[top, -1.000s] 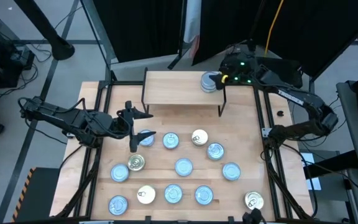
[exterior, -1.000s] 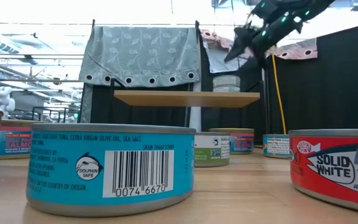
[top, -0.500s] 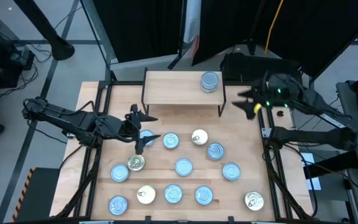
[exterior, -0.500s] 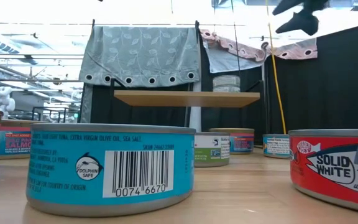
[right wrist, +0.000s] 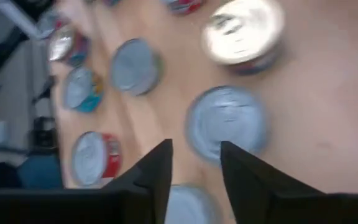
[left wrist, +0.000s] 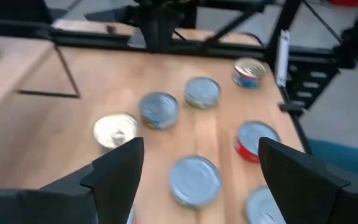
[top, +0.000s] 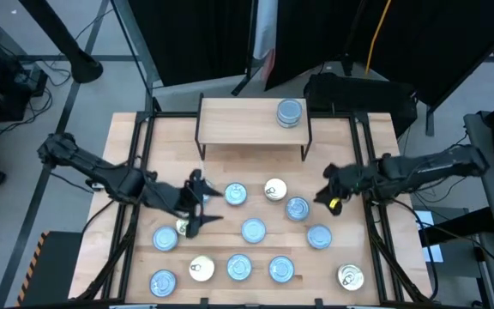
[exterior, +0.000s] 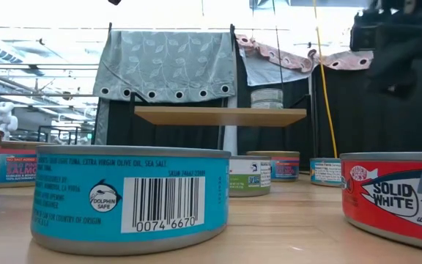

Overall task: Stack canned seafood by type on shelf
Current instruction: Stack the green tuna can on top of the other green tuna cans on the shelf

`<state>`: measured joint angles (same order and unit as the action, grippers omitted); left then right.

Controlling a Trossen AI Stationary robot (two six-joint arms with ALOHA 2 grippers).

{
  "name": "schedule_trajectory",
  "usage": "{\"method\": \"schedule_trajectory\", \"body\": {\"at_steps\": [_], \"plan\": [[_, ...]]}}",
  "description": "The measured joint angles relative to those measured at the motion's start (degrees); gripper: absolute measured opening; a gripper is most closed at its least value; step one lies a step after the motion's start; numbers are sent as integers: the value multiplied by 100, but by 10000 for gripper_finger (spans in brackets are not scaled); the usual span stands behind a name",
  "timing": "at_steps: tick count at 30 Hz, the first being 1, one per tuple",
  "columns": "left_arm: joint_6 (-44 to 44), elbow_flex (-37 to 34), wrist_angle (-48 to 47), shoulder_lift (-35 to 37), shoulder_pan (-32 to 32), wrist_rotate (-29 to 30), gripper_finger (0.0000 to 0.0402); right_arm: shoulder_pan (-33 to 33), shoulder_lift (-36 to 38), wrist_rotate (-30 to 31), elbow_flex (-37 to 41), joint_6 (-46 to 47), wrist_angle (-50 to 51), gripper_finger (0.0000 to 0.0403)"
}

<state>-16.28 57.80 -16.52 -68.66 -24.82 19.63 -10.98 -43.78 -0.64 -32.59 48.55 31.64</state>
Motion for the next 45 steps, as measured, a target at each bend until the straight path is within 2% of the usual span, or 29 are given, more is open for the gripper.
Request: {"method": "schedule_trajectory", "body": {"at_steps": [6, 10, 16, 23, 28, 35, 45], "plan": [[-153, 0, -91, -604, -625, 55, 313, -1232, -677, 920, 113, 1103, -326, 51], [-384, 0, -116, -992, -879, 60, 313, -1789, -1301, 1130, 113, 1838, -392, 11], [-446, 0, -170, -1366, -970, 324, 313, -2270, -2210, 1136, 113, 2686, -627, 4], [-443, 0, -185, -1557, -928, 741, 313, -2404, -2737, 1119, -52, 3008, -593, 1], [-368, 0, 8, -1719, -925, 1024, 313, -2403, -2906, 1292, -618, 2880, 81, 1], [344, 0, 1219, -2337, -763, 1092, 313, -2402, -3315, 1265, -890, 3191, 971, 0], [541, -1, 1985, -2632, -464, 1081, 313, -2400, -3710, 1306, -921, 3371, 973, 0]]}}
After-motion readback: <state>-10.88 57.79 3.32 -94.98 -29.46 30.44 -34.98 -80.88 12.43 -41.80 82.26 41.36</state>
